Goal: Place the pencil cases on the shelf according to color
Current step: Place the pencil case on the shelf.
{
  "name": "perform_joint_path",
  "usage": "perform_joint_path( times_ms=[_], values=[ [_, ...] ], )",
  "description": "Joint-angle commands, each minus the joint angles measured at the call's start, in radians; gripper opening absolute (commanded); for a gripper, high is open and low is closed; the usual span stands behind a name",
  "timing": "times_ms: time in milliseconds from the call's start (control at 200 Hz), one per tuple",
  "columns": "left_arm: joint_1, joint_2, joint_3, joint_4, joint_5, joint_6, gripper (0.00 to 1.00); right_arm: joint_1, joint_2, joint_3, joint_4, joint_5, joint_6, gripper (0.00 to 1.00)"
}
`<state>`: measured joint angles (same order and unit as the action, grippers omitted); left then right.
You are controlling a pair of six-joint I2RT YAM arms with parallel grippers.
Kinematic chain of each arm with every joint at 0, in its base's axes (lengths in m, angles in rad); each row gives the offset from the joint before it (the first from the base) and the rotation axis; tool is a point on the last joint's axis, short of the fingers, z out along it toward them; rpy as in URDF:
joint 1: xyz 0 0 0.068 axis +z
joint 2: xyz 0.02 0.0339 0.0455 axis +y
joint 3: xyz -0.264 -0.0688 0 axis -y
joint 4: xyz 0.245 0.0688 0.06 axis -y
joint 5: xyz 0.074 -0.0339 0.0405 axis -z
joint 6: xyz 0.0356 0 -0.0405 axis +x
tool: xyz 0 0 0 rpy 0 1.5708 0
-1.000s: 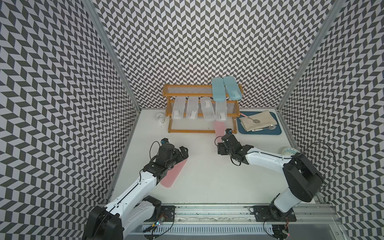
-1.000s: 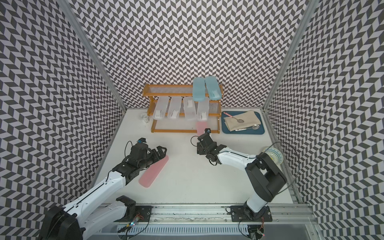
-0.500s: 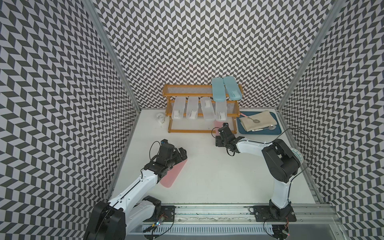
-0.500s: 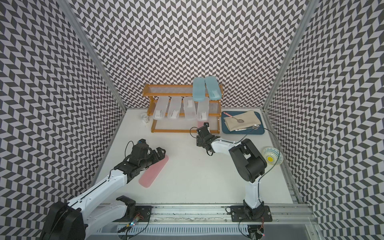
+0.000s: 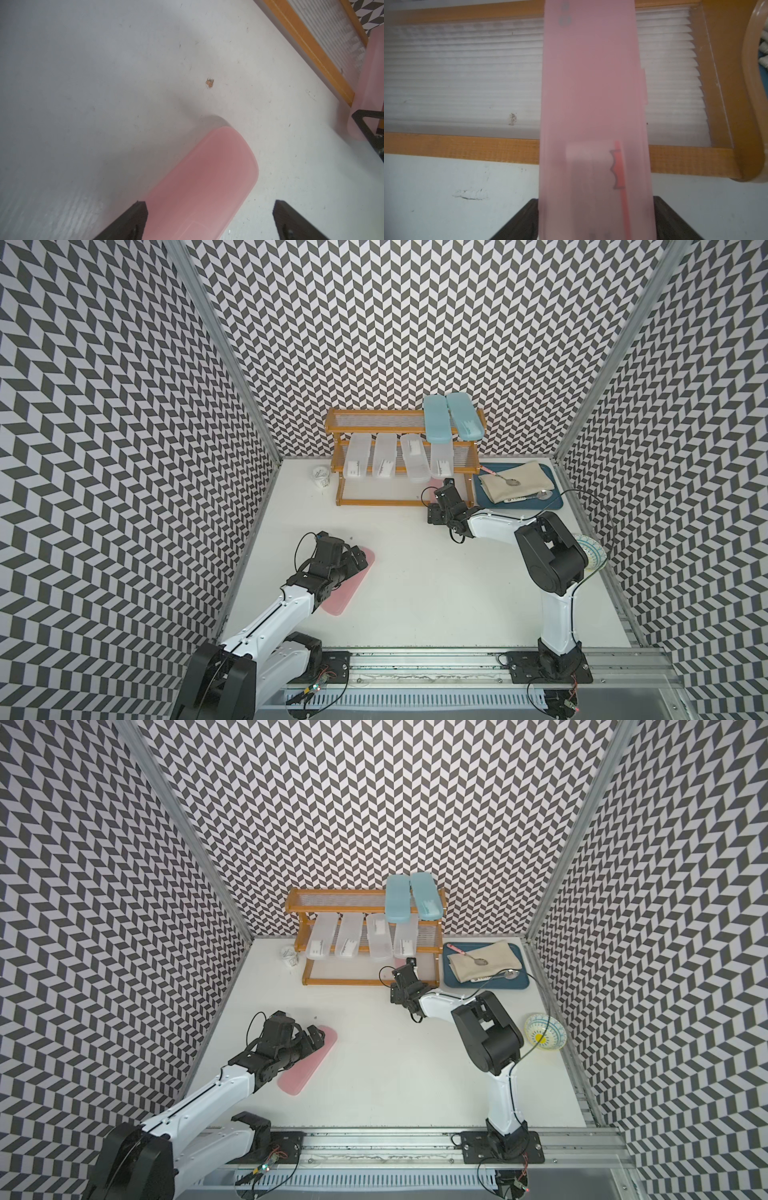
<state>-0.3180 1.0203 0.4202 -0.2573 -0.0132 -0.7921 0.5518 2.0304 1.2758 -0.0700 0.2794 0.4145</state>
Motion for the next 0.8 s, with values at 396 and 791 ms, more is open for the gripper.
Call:
perform_joint_path(
  times_ms=[396,791],
  values=[
    [-0.01,-0.113,-0.029,-0.098,-0.001,-0.027,1.0,0.008,-0.278,-0.218,0.025,-0.143,0.129,1.0],
    [-0.078,-0.203,-0.099,-0.155,-0.072,-0.103,1.0,0.082,-0.578,-0.495,-0.007,-0.213,0.133,1.0]
  ],
)
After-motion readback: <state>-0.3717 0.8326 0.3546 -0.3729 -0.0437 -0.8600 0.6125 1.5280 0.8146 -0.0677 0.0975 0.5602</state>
